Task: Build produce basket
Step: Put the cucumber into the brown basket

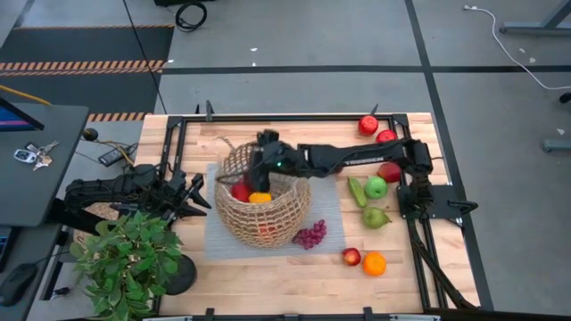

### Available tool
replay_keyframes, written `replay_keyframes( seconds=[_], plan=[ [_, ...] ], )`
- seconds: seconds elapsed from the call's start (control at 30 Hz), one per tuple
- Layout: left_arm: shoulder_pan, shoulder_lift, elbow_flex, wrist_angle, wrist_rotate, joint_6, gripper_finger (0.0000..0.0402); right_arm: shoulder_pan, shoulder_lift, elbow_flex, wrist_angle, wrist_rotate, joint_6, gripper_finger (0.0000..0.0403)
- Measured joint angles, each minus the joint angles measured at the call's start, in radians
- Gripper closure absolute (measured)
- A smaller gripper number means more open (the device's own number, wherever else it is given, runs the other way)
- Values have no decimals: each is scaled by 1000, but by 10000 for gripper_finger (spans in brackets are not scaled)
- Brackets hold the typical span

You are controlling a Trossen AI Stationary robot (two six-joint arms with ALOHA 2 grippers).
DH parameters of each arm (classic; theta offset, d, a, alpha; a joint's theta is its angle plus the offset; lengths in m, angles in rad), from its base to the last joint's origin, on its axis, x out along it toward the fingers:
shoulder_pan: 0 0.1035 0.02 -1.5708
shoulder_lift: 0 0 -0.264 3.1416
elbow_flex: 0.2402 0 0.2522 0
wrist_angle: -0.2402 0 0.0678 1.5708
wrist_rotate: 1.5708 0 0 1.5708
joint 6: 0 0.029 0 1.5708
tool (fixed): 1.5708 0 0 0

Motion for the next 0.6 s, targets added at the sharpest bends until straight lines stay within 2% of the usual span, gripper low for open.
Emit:
replay_keyframes(
  seconds=[0.1,0.2,0.37,0.5,0.6],
  plan=[
    [0,0,0,0,0,-1,280,4,-27,38,-15,120,0,31],
    [0,0,0,0,0,-1,280,28,-75,65,-59,151,3,36],
    [0,0,0,0,0,0,280,106,-189,66,-175,101,100,46],
    [0,0,0,0,0,0,280,187,-272,67,-352,16,268,52],
    [0,0,0,0,0,0,280,265,-296,53,-493,6,400,54]
  ],
)
